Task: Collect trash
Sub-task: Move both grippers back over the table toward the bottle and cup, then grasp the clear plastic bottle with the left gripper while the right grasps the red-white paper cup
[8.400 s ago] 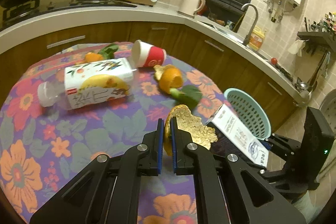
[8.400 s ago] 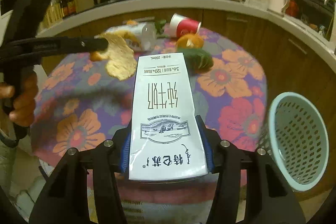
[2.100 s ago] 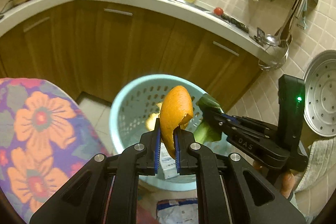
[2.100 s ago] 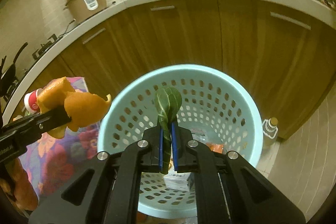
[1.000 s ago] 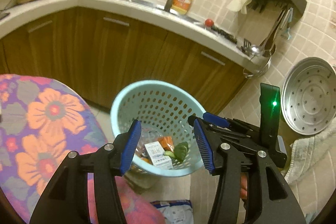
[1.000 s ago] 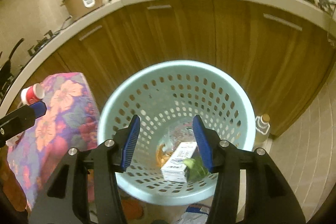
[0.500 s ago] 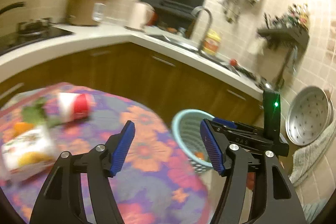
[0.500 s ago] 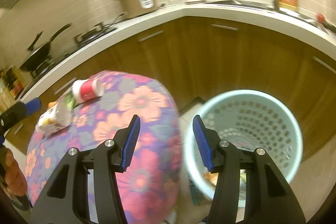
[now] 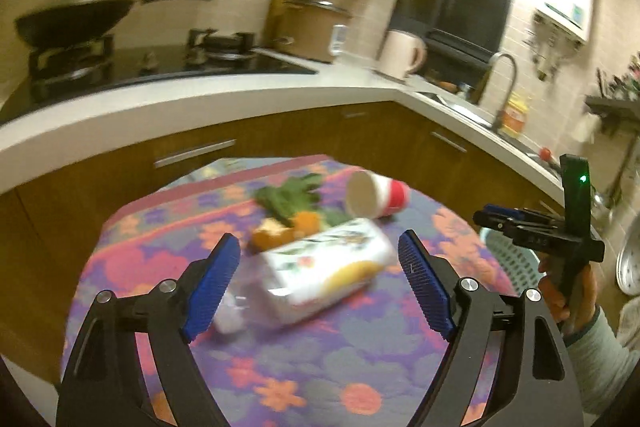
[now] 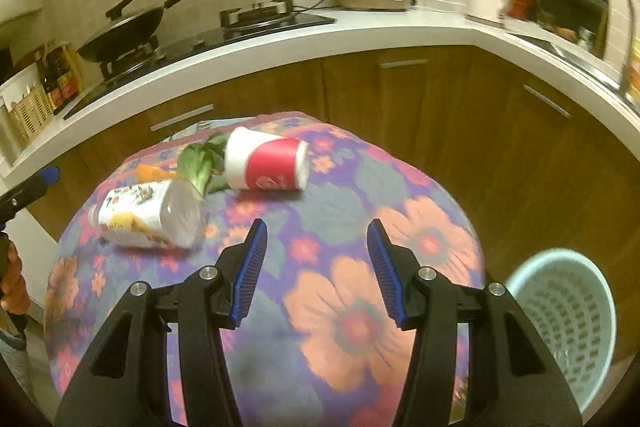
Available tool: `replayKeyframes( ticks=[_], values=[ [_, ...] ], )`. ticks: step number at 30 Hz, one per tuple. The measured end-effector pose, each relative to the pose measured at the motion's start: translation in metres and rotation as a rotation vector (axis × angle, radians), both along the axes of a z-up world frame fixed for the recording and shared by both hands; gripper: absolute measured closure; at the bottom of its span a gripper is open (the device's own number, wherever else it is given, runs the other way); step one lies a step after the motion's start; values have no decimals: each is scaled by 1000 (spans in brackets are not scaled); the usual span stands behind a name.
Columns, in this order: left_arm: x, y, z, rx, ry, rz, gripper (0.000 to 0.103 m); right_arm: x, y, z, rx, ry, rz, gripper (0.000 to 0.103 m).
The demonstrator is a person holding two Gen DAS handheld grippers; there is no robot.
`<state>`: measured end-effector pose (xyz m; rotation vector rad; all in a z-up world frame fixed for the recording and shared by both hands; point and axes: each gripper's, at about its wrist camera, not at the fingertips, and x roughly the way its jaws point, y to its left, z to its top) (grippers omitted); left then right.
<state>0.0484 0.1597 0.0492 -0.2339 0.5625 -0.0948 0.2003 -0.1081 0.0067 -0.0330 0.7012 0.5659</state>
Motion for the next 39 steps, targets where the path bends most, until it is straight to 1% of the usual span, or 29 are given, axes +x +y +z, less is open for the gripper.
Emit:
replayKeyframes(
  ticks=[3, 6, 10, 12, 14, 16, 19, 21, 24, 26, 28, 30, 31, 32, 34, 37, 39],
  values=[
    [11, 21, -14, -27, 24, 17, 24, 22, 17, 1, 41, 19, 32, 55],
    [22, 33, -30, -58, 54, 4, 24, 43, 32, 2, 54, 21, 48, 55],
    [33, 36, -48, -101, 98, -33, 24, 71, 49, -2, 49, 48, 60, 55],
    [37, 35, -55, -107, 121, -59, 24, 85, 56, -8, 45, 80, 62, 55],
    [37, 32, -60, -110, 141, -80, 24, 90, 60, -13, 44, 106, 71, 55],
    [35, 27, -61, -100, 144, -101, 24, 90, 63, -16, 48, 119, 89, 55],
    [28, 19, -59, -92, 149, -140, 24, 82, 67, -20, 38, 116, 116, 55],
    [23, 14, -57, -91, 153, -165, 24, 76, 68, -21, 49, 126, 139, 55],
    [11, 1, -53, -61, 170, -222, 24, 66, 69, -22, 64, 140, 175, 55],
    [7, -12, -51, 11, 184, -237, 24, 60, 71, -23, 66, 147, 196, 55],
    [9, -25, -51, 106, 201, -229, 23, 56, 73, -24, 70, 150, 209, 55],
    [17, -35, -56, 177, 235, -229, 23, 54, 72, -23, 73, 151, 221, 55],
    [22, -38, -58, 195, 243, -228, 23, 53, 72, -22, 73, 147, 226, 55],
    [26, -39, -61, 200, 250, -232, 21, 52, 70, -21, 75, 144, 232, 55],
    [32, -40, -67, 177, 258, -248, 21, 52, 67, -20, 75, 139, 238, 55],
    [36, -40, -73, 144, 274, -256, 22, 51, 61, -15, 63, 103, 236, 55],
    [37, -42, -75, 138, 272, -257, 24, 53, 58, -12, 58, 79, 231, 51]
  ],
)
